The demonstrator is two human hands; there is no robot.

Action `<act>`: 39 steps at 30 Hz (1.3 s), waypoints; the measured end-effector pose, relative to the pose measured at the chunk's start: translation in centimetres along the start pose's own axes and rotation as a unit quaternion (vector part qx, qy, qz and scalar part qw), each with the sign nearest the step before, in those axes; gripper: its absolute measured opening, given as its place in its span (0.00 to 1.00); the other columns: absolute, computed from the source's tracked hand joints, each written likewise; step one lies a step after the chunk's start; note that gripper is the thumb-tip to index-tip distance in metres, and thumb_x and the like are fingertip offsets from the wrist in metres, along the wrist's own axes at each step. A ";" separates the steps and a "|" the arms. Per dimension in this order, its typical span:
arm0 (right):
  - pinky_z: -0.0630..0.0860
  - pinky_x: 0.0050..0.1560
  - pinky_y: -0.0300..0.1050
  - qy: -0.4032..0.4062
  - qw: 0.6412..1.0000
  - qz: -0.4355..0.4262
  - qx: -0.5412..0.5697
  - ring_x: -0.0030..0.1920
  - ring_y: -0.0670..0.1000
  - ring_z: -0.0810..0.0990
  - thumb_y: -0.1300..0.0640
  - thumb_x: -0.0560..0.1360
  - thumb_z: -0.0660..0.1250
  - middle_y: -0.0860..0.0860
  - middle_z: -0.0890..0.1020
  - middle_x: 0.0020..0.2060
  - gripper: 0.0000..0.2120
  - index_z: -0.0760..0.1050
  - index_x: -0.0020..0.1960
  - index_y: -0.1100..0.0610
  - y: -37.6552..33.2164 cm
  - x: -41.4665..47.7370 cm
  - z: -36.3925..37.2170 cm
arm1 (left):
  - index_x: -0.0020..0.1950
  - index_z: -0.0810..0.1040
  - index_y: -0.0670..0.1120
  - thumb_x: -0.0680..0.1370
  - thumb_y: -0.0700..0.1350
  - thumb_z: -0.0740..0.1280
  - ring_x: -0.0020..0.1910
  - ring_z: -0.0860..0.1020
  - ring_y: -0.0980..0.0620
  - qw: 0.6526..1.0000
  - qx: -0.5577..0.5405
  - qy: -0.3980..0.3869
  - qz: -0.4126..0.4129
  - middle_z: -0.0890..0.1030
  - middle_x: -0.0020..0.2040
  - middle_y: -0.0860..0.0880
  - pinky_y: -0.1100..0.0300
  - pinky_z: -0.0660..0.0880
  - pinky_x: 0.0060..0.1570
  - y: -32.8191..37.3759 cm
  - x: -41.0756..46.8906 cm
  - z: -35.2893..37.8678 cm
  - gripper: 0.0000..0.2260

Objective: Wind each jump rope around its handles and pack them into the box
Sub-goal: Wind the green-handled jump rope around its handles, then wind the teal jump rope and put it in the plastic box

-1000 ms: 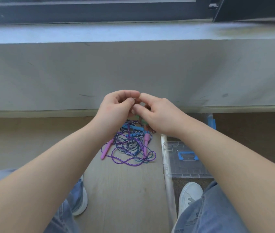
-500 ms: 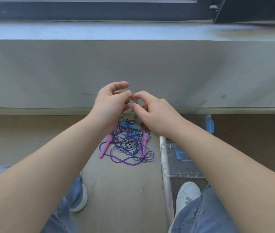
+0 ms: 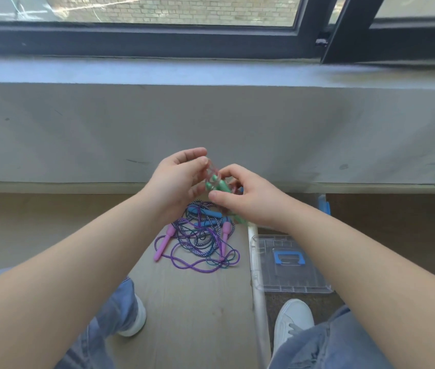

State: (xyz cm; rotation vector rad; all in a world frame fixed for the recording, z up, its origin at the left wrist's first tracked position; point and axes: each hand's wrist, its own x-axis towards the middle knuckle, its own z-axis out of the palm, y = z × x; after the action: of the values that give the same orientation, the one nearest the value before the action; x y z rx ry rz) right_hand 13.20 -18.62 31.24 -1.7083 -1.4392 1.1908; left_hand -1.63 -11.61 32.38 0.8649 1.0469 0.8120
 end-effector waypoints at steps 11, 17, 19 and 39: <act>0.83 0.54 0.55 0.109 0.971 0.146 0.154 0.46 0.56 0.87 0.63 0.71 0.76 0.56 0.86 0.47 0.13 0.77 0.52 0.51 9.1 4.5 -1.5 | 0.63 0.74 0.48 0.81 0.40 0.64 0.48 0.81 0.52 0.995 0.079 -0.002 -0.055 0.80 0.58 0.45 0.57 0.79 0.45 -8.0 6.6 3.5 0.11; 0.84 0.44 0.53 0.216 0.883 0.262 0.324 0.42 0.54 0.85 0.62 0.75 0.73 0.57 0.85 0.49 0.14 0.77 0.60 0.58 16.1 7.3 -3.4 | 0.62 0.76 0.49 0.80 0.41 0.64 0.53 0.81 0.52 0.988 0.091 0.008 -0.121 0.80 0.60 0.46 0.58 0.78 0.42 -14.3 10.2 5.8 0.11; 0.83 0.40 0.51 0.238 0.864 0.284 0.340 0.40 0.52 0.84 0.62 0.76 0.72 0.55 0.85 0.47 0.14 0.76 0.61 0.57 18.3 8.0 -4.3 | 0.63 0.76 0.47 0.80 0.40 0.62 0.51 0.82 0.51 0.985 0.092 0.004 -0.146 0.81 0.57 0.46 0.58 0.80 0.41 -16.1 11.3 6.2 0.12; 0.84 0.43 0.51 0.177 0.920 0.320 0.142 0.33 0.52 0.82 0.67 0.77 0.59 0.56 0.83 0.42 0.11 0.79 0.50 0.57 24.7 11.9 2.0 | 0.62 0.77 0.45 0.80 0.37 0.59 0.42 0.79 0.50 0.967 0.136 0.041 -0.213 0.81 0.48 0.46 0.56 0.77 0.42 -23.0 16.2 0.6 0.12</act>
State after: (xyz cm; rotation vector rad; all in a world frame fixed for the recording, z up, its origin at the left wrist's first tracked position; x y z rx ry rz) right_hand 22.11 -13.04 5.80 -2.1072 -0.4630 1.2415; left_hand 7.00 -7.42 5.95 0.7979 1.3803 0.3462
